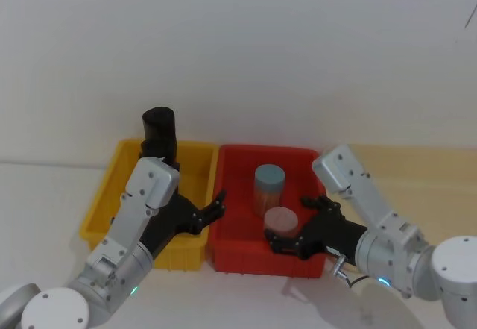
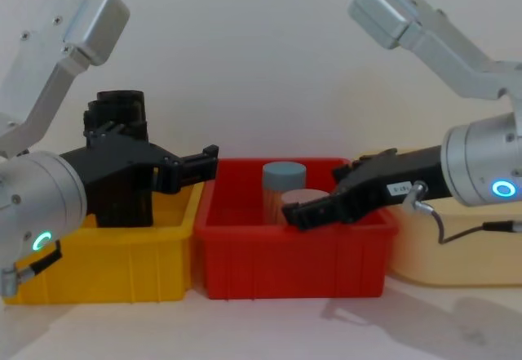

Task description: Pick up the garbage bag with the one hand and transfer it to the other hand.

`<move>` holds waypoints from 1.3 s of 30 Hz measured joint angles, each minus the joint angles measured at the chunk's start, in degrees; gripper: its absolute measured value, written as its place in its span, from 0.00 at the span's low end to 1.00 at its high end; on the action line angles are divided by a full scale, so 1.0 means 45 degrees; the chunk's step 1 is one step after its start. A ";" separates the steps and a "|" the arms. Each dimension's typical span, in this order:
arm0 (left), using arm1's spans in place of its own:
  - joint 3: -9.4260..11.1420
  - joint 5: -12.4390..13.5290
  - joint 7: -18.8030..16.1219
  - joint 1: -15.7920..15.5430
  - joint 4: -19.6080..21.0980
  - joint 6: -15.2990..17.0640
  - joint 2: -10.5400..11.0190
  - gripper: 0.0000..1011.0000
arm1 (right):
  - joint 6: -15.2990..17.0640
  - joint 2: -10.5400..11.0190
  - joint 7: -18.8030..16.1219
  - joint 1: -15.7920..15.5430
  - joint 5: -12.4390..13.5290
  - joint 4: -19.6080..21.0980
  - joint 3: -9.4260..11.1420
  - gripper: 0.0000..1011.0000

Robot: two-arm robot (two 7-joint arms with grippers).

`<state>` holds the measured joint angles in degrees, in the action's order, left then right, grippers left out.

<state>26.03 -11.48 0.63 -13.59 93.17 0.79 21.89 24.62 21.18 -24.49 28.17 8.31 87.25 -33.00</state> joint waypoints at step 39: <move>0.0000 0.0000 0.0000 0.0000 0.0000 0.0000 0.0000 0.99 | -0.0068 -0.0613 -0.0096 0.0391 -0.0230 -0.0813 -0.0031 0.66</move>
<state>26.03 -11.48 0.63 -13.59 93.17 0.79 21.89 24.32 18.42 -24.92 29.93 7.28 83.59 -33.14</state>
